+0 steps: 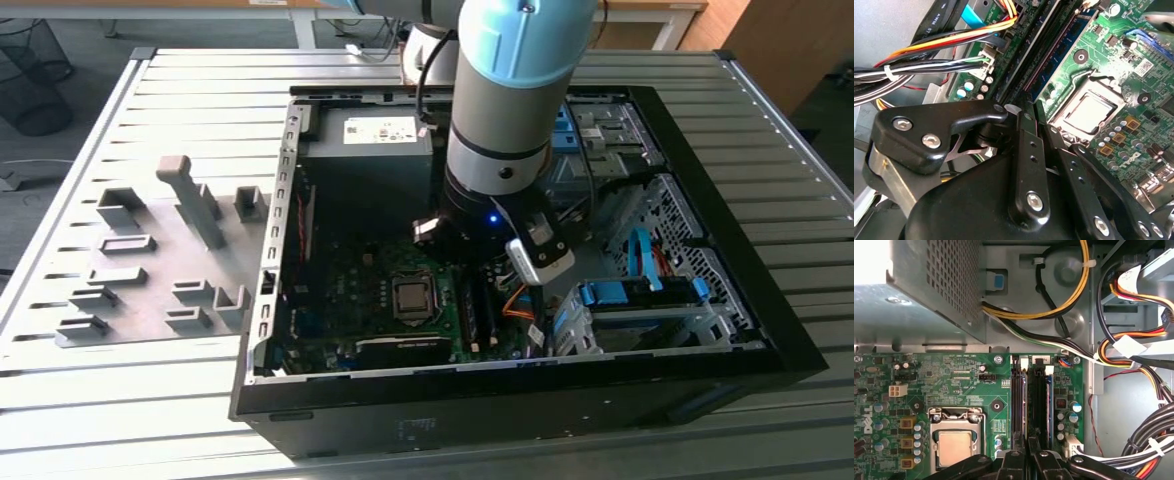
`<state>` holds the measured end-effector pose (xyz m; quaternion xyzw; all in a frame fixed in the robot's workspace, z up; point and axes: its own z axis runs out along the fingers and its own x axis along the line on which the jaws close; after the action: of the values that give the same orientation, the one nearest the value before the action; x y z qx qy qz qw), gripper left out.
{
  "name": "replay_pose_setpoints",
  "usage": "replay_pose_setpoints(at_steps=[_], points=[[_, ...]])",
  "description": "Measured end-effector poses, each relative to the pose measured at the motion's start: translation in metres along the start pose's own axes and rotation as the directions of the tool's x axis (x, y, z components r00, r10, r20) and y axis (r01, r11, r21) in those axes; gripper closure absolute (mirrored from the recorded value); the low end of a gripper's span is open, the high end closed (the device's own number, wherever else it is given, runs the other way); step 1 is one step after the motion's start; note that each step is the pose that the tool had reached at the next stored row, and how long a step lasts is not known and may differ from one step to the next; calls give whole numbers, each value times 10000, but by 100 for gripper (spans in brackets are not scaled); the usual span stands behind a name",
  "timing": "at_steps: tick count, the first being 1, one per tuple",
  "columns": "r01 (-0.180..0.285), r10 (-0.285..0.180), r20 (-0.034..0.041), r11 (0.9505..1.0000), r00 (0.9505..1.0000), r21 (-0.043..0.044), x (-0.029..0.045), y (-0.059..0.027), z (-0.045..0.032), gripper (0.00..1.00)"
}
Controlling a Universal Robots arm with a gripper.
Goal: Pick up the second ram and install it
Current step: 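Insert the second ram into the second slot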
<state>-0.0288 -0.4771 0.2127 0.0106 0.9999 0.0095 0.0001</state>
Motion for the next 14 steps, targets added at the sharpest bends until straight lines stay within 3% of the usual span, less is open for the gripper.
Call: replay_pose_setpoints(at_steps=[14], points=[[-1, 1, 0, 10000, 10000, -1, 0, 0, 12, 85]])
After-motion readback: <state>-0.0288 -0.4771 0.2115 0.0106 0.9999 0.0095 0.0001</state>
